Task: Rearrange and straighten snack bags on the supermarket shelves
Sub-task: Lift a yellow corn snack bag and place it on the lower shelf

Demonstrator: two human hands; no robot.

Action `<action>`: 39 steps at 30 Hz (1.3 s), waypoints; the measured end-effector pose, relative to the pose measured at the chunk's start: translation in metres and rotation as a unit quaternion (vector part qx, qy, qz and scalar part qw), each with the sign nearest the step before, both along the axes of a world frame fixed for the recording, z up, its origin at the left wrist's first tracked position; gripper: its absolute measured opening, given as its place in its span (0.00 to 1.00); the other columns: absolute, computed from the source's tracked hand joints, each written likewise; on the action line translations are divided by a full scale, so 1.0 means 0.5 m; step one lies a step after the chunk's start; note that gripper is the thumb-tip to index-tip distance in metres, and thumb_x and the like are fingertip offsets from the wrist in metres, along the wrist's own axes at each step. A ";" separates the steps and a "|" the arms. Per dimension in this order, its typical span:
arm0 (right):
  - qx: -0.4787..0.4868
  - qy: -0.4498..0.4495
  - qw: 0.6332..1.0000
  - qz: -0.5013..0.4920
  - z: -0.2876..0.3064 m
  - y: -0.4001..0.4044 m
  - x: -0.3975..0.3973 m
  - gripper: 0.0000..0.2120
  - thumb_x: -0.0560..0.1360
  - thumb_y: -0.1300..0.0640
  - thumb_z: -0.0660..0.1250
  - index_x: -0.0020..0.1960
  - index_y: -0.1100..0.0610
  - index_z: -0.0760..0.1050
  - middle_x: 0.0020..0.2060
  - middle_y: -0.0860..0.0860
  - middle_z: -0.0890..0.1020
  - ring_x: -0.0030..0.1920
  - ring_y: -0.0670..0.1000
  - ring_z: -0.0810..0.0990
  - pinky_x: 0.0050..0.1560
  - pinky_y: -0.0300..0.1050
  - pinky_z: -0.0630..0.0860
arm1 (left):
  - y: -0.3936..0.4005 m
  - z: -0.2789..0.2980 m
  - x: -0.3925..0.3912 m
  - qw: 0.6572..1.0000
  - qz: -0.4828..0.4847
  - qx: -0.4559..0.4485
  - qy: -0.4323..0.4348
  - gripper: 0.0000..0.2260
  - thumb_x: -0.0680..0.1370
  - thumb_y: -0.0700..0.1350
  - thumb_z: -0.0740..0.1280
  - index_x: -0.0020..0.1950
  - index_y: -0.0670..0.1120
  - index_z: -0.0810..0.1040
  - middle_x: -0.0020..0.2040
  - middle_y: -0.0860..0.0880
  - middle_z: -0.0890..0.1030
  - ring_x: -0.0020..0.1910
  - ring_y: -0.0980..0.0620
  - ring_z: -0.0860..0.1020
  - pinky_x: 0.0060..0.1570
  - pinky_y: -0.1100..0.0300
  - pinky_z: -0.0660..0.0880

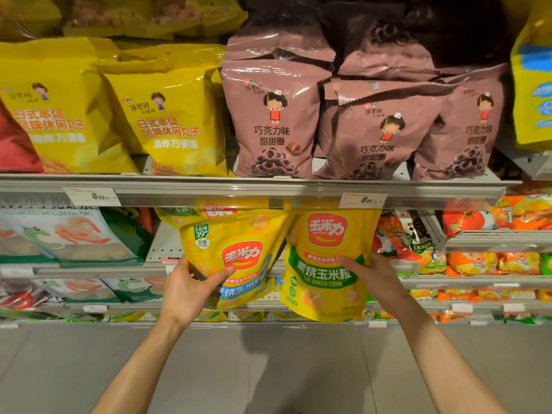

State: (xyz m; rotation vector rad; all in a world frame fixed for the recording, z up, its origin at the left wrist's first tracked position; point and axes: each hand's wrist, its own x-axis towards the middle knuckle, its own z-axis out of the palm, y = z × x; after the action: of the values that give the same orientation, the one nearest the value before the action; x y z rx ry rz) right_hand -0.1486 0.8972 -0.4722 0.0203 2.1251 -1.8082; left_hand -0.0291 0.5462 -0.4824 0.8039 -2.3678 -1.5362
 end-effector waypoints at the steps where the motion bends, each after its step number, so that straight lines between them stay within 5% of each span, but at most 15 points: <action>1: -0.008 -0.002 1.000 -0.003 0.000 0.009 0.004 0.15 0.72 0.47 0.76 0.58 0.41 0.80 0.48 0.37 0.87 0.49 0.37 0.85 0.46 0.37 0.78 | 0.007 -0.001 -0.001 1.000 -0.003 0.001 -0.001 0.27 0.61 0.63 0.81 0.54 0.54 0.78 0.46 0.58 0.86 0.44 0.62 0.84 0.43 0.57 0.81; 7: -0.039 -0.010 0.999 -0.002 -0.007 0.093 0.033 0.22 0.74 0.50 0.75 0.67 0.47 0.79 0.58 0.46 0.86 0.57 0.47 0.85 0.55 0.47 0.80 | 0.076 -0.017 -0.024 1.000 -0.024 0.005 -0.005 0.26 0.61 0.64 0.81 0.52 0.57 0.77 0.45 0.60 0.85 0.43 0.64 0.83 0.41 0.61 0.79; 13: -0.047 -0.042 0.997 -0.039 -0.015 0.181 0.048 0.22 0.68 0.50 0.77 0.62 0.48 0.81 0.53 0.46 0.88 0.51 0.46 0.87 0.40 0.36 0.82 | 0.163 -0.022 -0.076 0.997 -0.068 0.038 0.020 0.35 0.62 0.65 0.81 0.64 0.53 0.76 0.54 0.55 0.86 0.50 0.53 0.85 0.48 0.50 0.83; 16: -0.053 -0.054 0.996 -0.057 -0.026 0.218 0.047 0.22 0.68 0.50 0.78 0.62 0.48 0.80 0.52 0.47 0.88 0.50 0.47 0.87 0.39 0.36 0.82 | 0.206 -0.022 -0.106 0.995 -0.087 0.040 0.033 0.38 0.61 0.65 0.80 0.66 0.53 0.75 0.55 0.59 0.84 0.51 0.60 0.83 0.49 0.58 0.81; 22: -0.059 -0.065 0.992 -0.086 -0.047 0.263 0.046 0.23 0.66 0.49 0.78 0.61 0.49 0.81 0.53 0.48 0.88 0.51 0.48 0.87 0.46 0.44 0.81 | 0.260 -0.038 -0.157 0.992 -0.107 0.062 0.031 0.31 0.63 0.62 0.80 0.62 0.59 0.75 0.51 0.64 0.83 0.49 0.63 0.83 0.48 0.59 0.81; 26: -0.077 -0.057 0.991 -0.095 -0.050 0.265 0.045 0.19 0.70 0.51 0.77 0.60 0.49 0.81 0.52 0.47 0.88 0.51 0.47 0.87 0.40 0.37 0.82 | 0.282 -0.045 -0.184 0.993 -0.070 0.087 0.042 0.32 0.63 0.61 0.81 0.63 0.55 0.75 0.53 0.60 0.83 0.49 0.61 0.83 0.48 0.58 0.81; 31: -0.094 -0.040 0.991 -0.086 -0.061 0.241 0.032 0.20 0.74 0.52 0.75 0.65 0.49 0.79 0.56 0.48 0.87 0.55 0.49 0.86 0.47 0.40 0.82 | 0.310 -0.046 -0.226 0.992 -0.005 0.115 0.056 0.31 0.62 0.64 0.79 0.56 0.50 0.75 0.49 0.53 0.86 0.39 0.59 0.85 0.35 0.61 0.82; 34: -0.104 -0.032 0.989 -0.104 -0.071 0.223 0.021 0.18 0.75 0.53 0.74 0.64 0.49 0.80 0.55 0.48 0.87 0.55 0.49 0.86 0.46 0.41 0.83 | 0.322 -0.057 -0.245 0.991 -0.002 0.122 0.059 0.29 0.65 0.64 0.78 0.56 0.49 0.74 0.50 0.51 0.85 0.45 0.52 0.86 0.43 0.51 0.84; 39: -0.113 -0.031 0.985 -0.129 -0.092 0.206 0.015 0.17 0.75 0.54 0.73 0.63 0.50 0.80 0.55 0.48 0.87 0.54 0.50 0.86 0.49 0.44 0.82 | 0.332 -0.064 -0.260 0.990 -0.050 0.123 0.052 0.30 0.68 0.54 0.81 0.61 0.48 0.69 0.53 0.53 0.82 0.51 0.57 0.83 0.46 0.62 0.80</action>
State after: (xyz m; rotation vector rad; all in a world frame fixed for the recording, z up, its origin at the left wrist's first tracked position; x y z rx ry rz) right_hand -0.1411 1.0000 -0.5184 0.3040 1.9350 -2.1560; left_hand -0.1591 0.7124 -0.5145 0.6424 -2.2036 -1.8886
